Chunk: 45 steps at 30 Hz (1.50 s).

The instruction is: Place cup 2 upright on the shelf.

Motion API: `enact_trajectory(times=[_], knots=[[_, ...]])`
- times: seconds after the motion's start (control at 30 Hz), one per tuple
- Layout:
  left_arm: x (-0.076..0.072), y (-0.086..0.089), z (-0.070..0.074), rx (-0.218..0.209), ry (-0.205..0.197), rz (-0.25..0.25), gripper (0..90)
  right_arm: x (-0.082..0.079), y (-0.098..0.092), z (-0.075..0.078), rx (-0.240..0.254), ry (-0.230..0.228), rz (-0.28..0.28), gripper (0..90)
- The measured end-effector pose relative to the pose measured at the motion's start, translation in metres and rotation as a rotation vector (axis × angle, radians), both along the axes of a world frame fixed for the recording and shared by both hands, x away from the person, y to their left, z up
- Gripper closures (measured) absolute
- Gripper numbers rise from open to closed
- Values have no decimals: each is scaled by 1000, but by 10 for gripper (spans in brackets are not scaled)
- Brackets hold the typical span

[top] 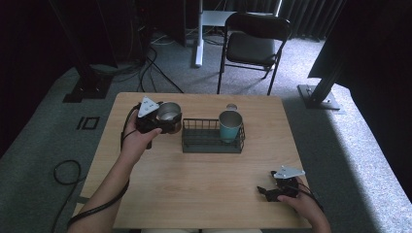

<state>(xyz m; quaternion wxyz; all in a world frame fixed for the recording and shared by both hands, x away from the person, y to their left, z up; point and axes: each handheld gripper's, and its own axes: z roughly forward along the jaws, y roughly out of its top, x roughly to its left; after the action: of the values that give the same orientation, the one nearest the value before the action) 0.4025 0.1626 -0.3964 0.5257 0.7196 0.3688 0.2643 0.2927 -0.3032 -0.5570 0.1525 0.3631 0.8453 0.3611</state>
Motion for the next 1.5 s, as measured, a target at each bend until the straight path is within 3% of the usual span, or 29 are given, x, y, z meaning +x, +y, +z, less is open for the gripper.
enact_trajectory(times=[0.4,0.7,0.93,1.23,1.5], knots=[[10,-41,12,3,-9,-73,140,0,0,0,0,-1,0,107],[19,-60,5,-14,12,-90,140,0,0,0,0,0,0,107],[26,-73,-17,6,43,-107,140,0,0,0,0,0,0,107],[33,-84,-40,-11,78,-96,140,0,0,0,0,0,0,107],[33,-91,-55,3,81,-80,140,0,0,0,0,-1,1,107]])
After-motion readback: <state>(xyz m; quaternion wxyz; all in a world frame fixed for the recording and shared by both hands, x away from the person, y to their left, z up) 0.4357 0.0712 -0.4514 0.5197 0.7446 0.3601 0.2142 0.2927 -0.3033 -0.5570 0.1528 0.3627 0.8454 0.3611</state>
